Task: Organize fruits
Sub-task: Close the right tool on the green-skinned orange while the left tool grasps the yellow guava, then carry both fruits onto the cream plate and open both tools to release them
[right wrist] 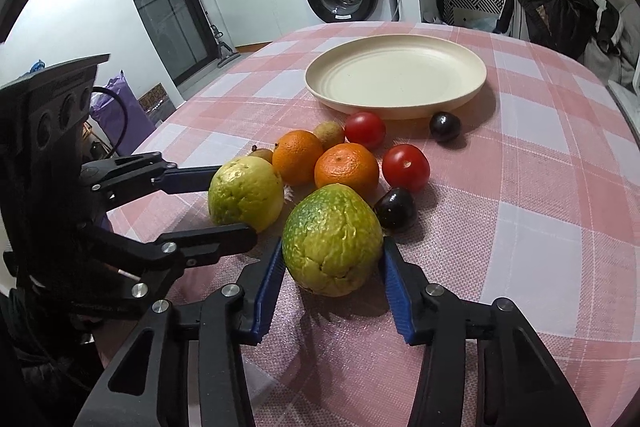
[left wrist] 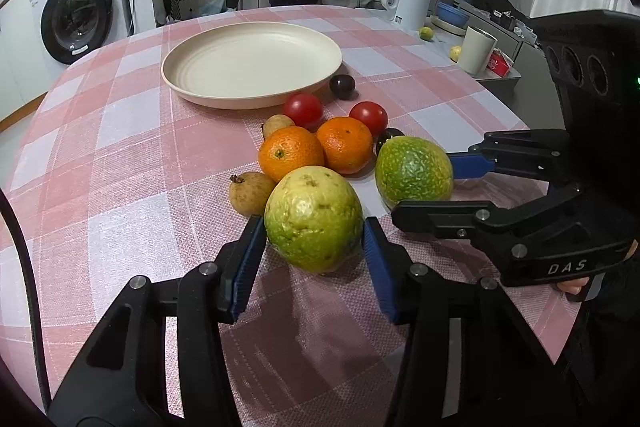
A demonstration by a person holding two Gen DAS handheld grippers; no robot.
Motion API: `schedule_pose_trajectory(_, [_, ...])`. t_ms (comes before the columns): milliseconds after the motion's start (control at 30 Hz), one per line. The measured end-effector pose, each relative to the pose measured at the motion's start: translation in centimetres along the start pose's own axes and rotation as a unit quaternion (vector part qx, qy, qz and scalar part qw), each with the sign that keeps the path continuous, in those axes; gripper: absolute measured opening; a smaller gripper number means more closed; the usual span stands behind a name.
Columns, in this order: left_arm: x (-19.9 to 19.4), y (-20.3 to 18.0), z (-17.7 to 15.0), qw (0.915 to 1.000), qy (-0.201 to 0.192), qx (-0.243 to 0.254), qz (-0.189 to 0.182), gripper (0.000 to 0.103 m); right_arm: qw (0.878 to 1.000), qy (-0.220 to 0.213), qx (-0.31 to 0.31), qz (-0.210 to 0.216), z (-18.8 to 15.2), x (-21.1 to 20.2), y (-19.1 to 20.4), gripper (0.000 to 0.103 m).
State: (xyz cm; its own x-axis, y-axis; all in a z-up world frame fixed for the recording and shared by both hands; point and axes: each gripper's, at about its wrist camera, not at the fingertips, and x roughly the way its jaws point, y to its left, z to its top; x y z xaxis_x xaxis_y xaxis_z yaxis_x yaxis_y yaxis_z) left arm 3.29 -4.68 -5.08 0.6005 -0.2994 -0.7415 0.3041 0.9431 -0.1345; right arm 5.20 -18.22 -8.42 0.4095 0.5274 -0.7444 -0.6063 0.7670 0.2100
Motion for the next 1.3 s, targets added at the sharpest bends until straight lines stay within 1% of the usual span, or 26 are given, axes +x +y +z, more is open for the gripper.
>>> schedule_pose_trajectory(167, [0.5,0.3,0.2,0.9999,0.006,-0.007,-0.006,0.046,1.000,-0.001,-0.001,0.002,0.0,-0.2,0.0,0.048])
schedule_pose_trajectory(333, [0.4,0.4,0.2,0.9999,0.004,-0.008,-0.008,0.046,1.000,-0.002,-0.001,0.002,0.0,-0.1,0.1,0.048])
schedule_pose_trajectory(533, [-0.5,0.1,0.2,0.9998,-0.021,-0.002,-0.007,0.046,1.000,-0.003,-0.003,0.002,-0.1,0.0,0.1,0.048])
schedule_pose_trajectory(733, [-1.7,0.1,0.2,0.9988,-0.048,-0.001,0.000,0.046,1.000,-0.014,-0.004,0.005,0.1,-0.5,0.1,0.048])
schedule_pose_trajectory(933, [-2.9,0.6,0.7,0.9967,-0.079,-0.014,0.011,0.046,0.999,-0.040,-0.003,0.011,0.3,-1.6,0.1,0.048])
schedule_pose_trajectory(1100, [-3.4,1.0,1.4,0.9951,-0.094,-0.021,0.023,0.046,0.998,-0.070,0.004,0.008,0.6,-2.8,0.0,0.048])
schedule_pose_trajectory(1300, [-3.6,0.9,2.6,0.9932,-0.109,-0.019,0.036,0.046,0.996,-0.090,0.015,0.001,1.5,-3.4,-0.5,0.048])
